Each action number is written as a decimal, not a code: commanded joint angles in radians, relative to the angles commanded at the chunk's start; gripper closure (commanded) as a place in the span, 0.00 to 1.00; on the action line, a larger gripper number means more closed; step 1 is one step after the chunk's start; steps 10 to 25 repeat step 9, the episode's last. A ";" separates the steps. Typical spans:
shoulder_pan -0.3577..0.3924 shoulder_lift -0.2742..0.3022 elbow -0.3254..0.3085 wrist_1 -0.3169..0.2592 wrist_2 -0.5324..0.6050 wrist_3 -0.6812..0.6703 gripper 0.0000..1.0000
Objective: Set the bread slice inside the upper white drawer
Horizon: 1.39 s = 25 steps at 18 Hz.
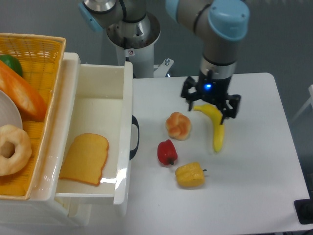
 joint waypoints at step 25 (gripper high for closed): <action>0.043 -0.158 0.052 0.015 0.034 0.098 0.00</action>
